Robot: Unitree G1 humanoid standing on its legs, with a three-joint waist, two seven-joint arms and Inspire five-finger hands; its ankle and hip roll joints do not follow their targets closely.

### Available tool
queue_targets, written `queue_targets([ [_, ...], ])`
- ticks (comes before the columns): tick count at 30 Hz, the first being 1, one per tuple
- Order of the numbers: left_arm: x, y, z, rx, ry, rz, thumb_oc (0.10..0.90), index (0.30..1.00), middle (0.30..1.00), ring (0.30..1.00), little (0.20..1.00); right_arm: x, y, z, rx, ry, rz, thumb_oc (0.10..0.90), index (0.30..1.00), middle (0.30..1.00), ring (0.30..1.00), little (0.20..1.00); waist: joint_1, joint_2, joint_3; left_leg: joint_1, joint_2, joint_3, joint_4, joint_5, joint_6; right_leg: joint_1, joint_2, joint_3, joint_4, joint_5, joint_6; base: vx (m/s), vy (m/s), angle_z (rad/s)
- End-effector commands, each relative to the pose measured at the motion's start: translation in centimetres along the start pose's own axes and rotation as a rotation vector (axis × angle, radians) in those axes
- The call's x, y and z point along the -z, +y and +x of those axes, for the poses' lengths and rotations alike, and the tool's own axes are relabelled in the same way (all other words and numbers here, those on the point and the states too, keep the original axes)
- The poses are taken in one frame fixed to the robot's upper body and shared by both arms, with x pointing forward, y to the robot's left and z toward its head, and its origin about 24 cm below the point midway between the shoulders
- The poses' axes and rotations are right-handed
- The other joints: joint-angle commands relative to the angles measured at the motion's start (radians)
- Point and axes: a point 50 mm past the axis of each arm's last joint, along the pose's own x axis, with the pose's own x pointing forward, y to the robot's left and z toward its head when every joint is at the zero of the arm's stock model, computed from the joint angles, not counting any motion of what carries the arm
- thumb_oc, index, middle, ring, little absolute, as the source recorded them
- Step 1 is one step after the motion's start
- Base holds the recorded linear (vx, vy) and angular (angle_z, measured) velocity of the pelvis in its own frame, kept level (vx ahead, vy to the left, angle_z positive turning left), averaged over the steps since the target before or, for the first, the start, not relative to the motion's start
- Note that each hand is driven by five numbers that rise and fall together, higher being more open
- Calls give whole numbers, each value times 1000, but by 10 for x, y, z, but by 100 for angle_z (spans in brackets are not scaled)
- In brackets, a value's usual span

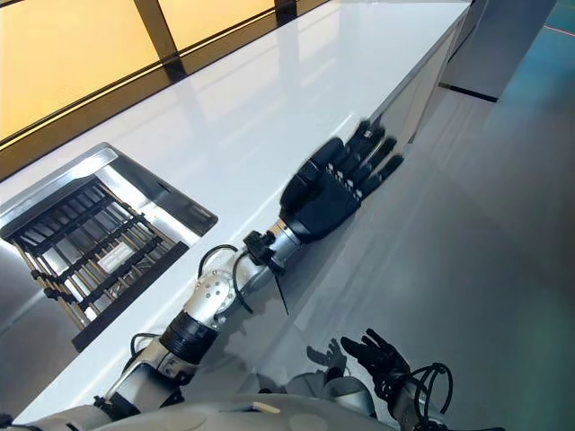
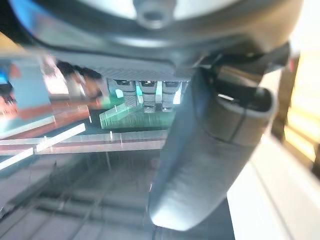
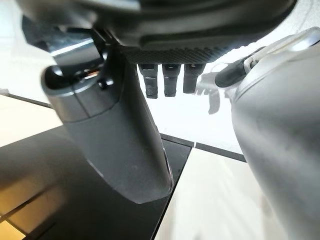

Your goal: Pick up plates and place into dishwasher.

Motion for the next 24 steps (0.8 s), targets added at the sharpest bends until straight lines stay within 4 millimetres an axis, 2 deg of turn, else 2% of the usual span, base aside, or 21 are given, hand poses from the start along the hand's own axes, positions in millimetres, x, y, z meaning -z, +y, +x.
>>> queue_targets([
  [1, 25, 4, 17, 41, 27, -46, 800, 900, 900, 900, 900, -17, 0, 2, -21, -74, -6, 800, 900, 900, 900, 900, -8, 13, -7, -15, -43, 38, 2, -94, 53, -41, 74, -2, 85, -51, 14, 0, 0, 0],
  [3, 23, 24, 9, -55, -9, -42, 800, 900, 900, 900, 900, -16, -1, 2, -23, -75, -6, 800, 900, 900, 900, 900, -8, 11, -8, -16, -43, 42, 2, -95, 54, -43, 75, 1, 84, -49, 14, 0, 0, 0],
  [6, 19, 42, 0, -141, -57, -8, 800, 900, 900, 900, 900, -15, -1, 1, -25, -74, -2, 800, 900, 900, 900, 900, -5, 8, -7, -18, -42, 45, 2, -95, 54, -46, 76, 2, 84, -49, 15, -3, -9, -2],
  [10, 10, 83, -32, -347, -135, 118, 800, 900, 900, 900, 900, -12, 2, 1, -29, -69, 8, 800, 900, 900, 900, 900, 4, -2, -5, -25, -40, 52, 3, -92, 54, -53, 79, 0, 85, -46, 18, -13, -37, -7],
  [12, 7, 95, -43, -422, -159, 146, 800, 900, 900, 900, 900, -12, 3, 1, -31, -68, 10, 800, 900, 900, 900, 900, 8, -6, -2, -28, -38, 53, 4, -90, 54, -56, 79, -2, 86, -43, 19, -15, -35, -1],
  [14, 0, 110, -62, -510, -163, 234, 800, 900, 900, 900, 900, -10, 4, 0, -33, -66, 16, 800, 900, 900, 900, 900, 16, -12, 2, -30, -37, 54, 6, -90, 54, -55, 81, -8, 84, -42, 20, -7, -35, -4],
  [17, -6, 122, -80, -611, -138, 339, 800, 900, 900, 900, 900, -9, 3, 0, -32, -59, 9, 800, 900, 900, 900, 900, 24, -16, 5, -31, -35, 56, 6, -88, 53, -53, 81, -17, 81, -39, 21, 0, -7, -2],
  [21, -16, 139, -117, -764, 51, 618, 800, 900, 900, 900, 900, -10, 0, 0, -32, -57, 5, 800, 900, 900, 900, 900, 40, -15, 9, -35, -33, 51, 5, -81, 49, -52, 81, -30, 71, -35, 21, 0, 2, 1],
  [23, -21, 148, -140, -860, 119, 689, 800, 900, 900, 900, 900, -11, -1, -1, -35, -55, -8, 800, 900, 900, 900, 900, 45, -10, 11, -37, -35, 45, 4, -77, 46, -53, 82, -35, 67, -37, 19, 1, 22, 7],
  [24, -25, 153, -159, -931, 166, 739, 800, 900, 900, 900, 900, -12, -2, -1, -34, -53, -21, 800, 900, 900, 900, 900, 49, -4, 12, -38, -36, 41, 3, -75, 45, -52, 81, -42, 66, -40, 18, 1, 35, 6],
])
